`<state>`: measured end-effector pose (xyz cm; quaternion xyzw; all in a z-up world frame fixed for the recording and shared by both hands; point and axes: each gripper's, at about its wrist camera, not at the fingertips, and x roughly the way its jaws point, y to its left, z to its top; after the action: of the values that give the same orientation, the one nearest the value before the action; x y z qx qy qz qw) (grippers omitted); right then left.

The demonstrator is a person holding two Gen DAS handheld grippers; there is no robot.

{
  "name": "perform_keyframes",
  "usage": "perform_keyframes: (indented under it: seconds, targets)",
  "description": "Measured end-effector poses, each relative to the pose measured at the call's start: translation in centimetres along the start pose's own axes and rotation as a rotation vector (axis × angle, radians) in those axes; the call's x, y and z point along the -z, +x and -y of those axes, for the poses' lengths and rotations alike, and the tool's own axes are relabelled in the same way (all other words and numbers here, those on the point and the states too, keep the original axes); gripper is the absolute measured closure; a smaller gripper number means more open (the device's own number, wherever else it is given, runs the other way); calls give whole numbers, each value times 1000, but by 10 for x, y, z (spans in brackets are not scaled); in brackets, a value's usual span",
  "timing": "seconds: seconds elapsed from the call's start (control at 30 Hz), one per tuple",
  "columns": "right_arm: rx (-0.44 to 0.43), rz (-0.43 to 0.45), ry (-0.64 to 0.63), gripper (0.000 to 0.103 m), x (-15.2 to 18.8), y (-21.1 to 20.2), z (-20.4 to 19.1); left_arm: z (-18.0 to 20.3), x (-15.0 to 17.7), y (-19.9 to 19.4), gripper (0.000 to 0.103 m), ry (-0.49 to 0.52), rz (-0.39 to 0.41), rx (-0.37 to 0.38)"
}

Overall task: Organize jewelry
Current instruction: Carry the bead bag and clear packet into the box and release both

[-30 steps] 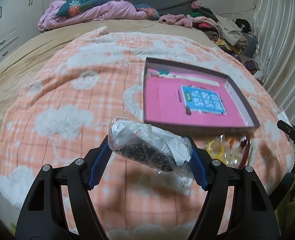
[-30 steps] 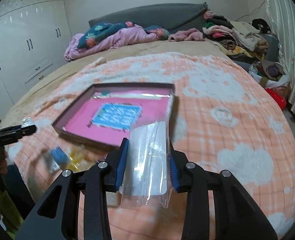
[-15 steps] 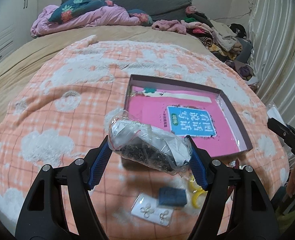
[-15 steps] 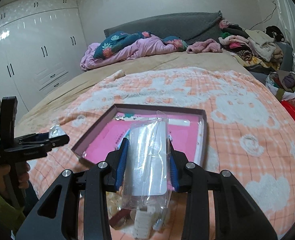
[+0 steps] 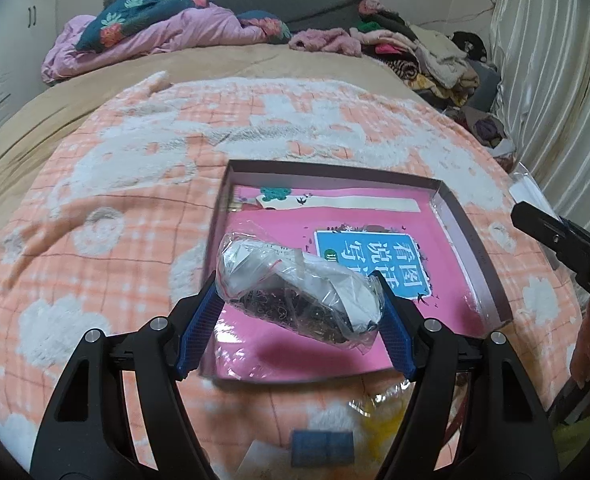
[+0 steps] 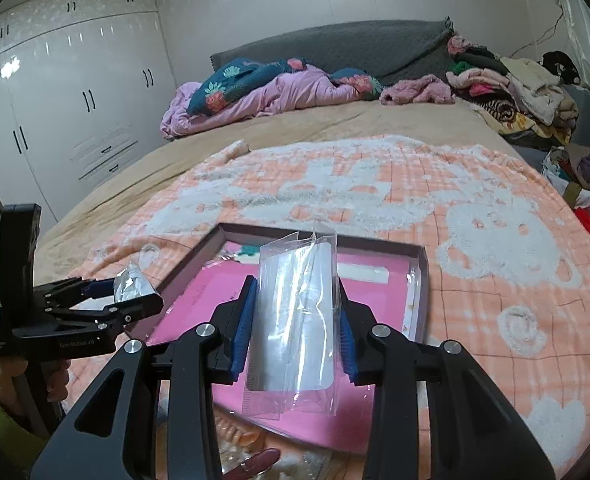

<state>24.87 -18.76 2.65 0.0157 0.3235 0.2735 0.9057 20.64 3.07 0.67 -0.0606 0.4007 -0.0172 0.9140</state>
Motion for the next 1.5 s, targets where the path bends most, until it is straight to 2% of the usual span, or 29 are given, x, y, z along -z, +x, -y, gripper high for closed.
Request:
perform_keyframes:
  seconds: [0.3,0.73,0.83,0.9,1.13,1.27,1.5]
  targets:
    - [7,-131,48,68,31,44,27,9,4,40,39,22,-65,10]
    - [25,-209,78,65,46,65,41,10,11,58,38,25,-102,5]
    - [29,-210,84,61,46,65,42,10,11,59,38,23,-105,2]
    - [26,-201,88,54,45,62,42,10,12,58,38,21,-104,2]
    - [26,-173,97,48,39,52,45,11,12,55,36,17,-100,0]
    - [19,-143,121,37,35,40,48,13,7,43,23,21,-55,-6]
    - [9,-83,134,25,25,15,46,13,-3,13,14,7,11,-31]
